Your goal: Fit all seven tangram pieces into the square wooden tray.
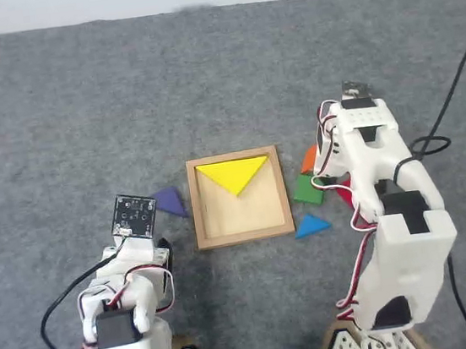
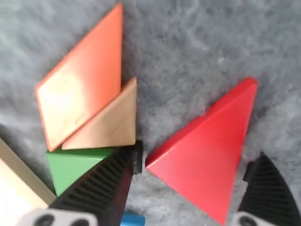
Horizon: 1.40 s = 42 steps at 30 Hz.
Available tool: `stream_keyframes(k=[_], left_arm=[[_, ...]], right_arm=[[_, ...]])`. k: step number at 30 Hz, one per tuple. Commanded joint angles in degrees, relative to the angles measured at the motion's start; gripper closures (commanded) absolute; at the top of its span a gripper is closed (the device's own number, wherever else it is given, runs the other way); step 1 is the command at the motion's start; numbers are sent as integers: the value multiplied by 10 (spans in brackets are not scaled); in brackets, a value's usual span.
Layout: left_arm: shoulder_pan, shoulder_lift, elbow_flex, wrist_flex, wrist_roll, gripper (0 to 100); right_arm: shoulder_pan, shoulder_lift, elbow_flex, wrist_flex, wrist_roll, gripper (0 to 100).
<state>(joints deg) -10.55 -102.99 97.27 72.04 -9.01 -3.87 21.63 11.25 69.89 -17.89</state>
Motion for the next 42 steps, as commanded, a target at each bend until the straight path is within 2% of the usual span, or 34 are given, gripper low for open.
stream_keyframes(k=[1,6,15,22,30,36,42], left_arm=[[-4,-11,-8,3,5,859],[-4,-11,-8,3,5,859],[-4,-11,-8,3,5,859],[-4,-11,-8,3,5,859],[-4,-11,-8,3,5,859],[-4,-11,-8,3,5,859],[-4,-11,-8,3,5,859]], right_arm=[[-3,1,-17,15,-10,657],[-3,1,-17,13,-10,741],[-5,-8,-20,15,-4,746],[-15,-143,27,15,36,746],[-87,-252,118,-15,64,745],[-40,-240,113,-20,33,711],[-7,-143,72,-22,32,693]])
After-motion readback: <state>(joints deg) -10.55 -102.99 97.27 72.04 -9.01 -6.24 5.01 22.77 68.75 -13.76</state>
